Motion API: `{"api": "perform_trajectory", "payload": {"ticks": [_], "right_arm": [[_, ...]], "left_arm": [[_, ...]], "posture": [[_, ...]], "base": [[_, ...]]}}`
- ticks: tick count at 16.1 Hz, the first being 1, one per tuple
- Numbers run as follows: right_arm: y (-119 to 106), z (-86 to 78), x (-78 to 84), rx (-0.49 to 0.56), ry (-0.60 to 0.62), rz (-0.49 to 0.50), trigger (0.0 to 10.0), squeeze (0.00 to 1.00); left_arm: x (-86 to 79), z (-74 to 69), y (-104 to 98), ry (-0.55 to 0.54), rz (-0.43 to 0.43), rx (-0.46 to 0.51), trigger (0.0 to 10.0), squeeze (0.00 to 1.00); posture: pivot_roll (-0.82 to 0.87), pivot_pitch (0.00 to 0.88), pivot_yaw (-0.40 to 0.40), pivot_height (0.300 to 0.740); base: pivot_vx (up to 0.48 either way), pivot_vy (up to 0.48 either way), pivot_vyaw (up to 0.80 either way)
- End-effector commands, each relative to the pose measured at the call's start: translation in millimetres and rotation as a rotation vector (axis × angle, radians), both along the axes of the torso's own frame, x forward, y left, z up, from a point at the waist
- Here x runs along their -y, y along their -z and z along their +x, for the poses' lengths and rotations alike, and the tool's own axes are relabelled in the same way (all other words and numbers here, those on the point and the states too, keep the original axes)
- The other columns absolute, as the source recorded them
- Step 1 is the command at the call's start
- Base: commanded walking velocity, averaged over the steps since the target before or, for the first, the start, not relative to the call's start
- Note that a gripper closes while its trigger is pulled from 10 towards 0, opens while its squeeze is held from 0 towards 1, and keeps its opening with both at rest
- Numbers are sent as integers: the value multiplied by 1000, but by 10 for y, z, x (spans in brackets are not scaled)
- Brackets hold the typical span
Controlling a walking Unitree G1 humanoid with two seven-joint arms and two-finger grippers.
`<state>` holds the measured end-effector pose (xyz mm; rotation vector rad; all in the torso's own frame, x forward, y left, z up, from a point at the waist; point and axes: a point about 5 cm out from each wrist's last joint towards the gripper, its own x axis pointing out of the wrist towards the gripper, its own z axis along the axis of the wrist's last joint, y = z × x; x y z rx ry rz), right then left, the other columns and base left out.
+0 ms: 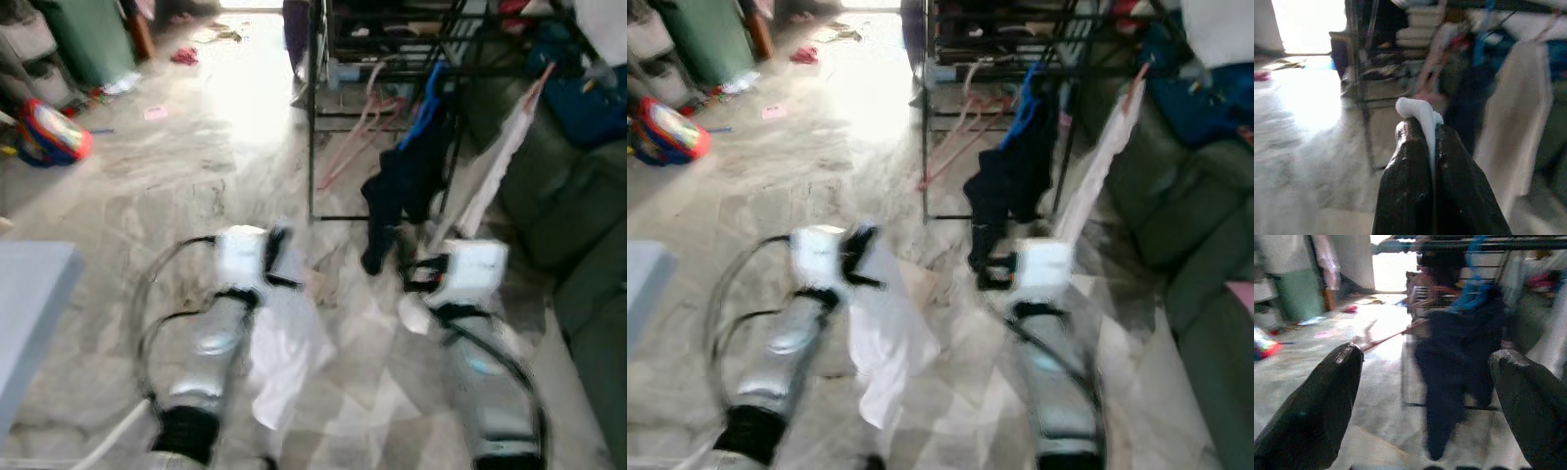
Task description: Hang hanger
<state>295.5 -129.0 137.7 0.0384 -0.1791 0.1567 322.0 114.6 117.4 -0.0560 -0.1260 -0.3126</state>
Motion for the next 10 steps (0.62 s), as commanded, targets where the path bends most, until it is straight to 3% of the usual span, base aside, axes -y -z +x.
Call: {"api": "perform_trajectory", "payload": {"ticks": [1,4,10], "right_arm": [[-1,-14,114,1,34,-11,10000,0],[1,-13,116,-2,35,-8,10000,0],[1,-14,111,-3,28,-10,10000,0]], "left_arm": [[113,-1,-82,27,-20,34,10000,0],[114,-3,-79,28,-21,32,10000,0],[117,-2,-72,31,-20,28,10000,0]], "posture": [[33,171,5,740],[32,170,4,740],[32,167,4,740]], "base": [[368,0,0],[369,0,0],[357,305,0]]}}
